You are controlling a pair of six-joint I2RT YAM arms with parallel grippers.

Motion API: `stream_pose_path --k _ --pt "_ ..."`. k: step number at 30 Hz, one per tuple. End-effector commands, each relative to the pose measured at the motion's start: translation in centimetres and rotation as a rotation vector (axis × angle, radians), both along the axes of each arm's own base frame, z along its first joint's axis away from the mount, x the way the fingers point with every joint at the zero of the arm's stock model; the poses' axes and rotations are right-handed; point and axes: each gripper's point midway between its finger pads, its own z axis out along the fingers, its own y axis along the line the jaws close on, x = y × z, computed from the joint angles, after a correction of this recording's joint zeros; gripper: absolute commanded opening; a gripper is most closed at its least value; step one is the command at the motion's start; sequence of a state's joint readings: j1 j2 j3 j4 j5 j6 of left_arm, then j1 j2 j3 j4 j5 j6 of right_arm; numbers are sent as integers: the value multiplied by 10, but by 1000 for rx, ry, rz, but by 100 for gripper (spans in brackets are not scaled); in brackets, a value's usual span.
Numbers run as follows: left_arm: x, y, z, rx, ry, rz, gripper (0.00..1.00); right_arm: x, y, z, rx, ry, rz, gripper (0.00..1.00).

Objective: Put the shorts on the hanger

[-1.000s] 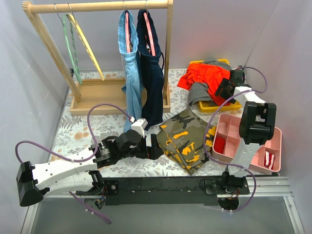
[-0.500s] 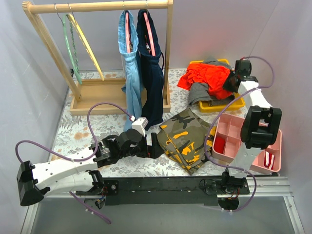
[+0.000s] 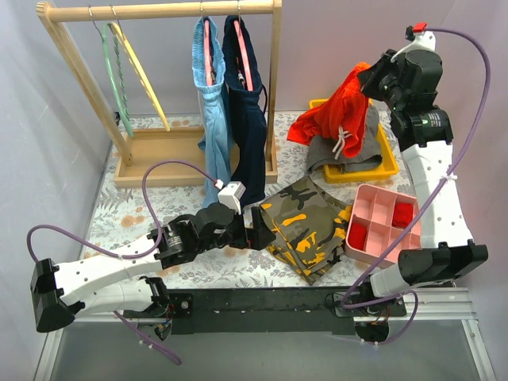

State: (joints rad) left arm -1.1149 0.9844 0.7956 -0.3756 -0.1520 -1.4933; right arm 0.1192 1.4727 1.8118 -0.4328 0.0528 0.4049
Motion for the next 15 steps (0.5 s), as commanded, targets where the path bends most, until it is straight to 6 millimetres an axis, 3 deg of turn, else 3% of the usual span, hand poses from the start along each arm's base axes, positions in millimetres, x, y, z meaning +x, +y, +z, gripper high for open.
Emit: stream_pose_path --k 1,4,11,15 --pt "12 -5 36 -54 -87 23 96 -37 19 100 -2 -234 30 1" --pt "14 -8 47 -63 -120 10 96 -65 23 130 -2 -303 29 1" --pt "16 -16 95 -123 -224 -45 96 -133 34 203 64 -482 151 1" --pt "18 -13 132 -160 -280 -36 96 -166 34 217 97 -531 201 1"
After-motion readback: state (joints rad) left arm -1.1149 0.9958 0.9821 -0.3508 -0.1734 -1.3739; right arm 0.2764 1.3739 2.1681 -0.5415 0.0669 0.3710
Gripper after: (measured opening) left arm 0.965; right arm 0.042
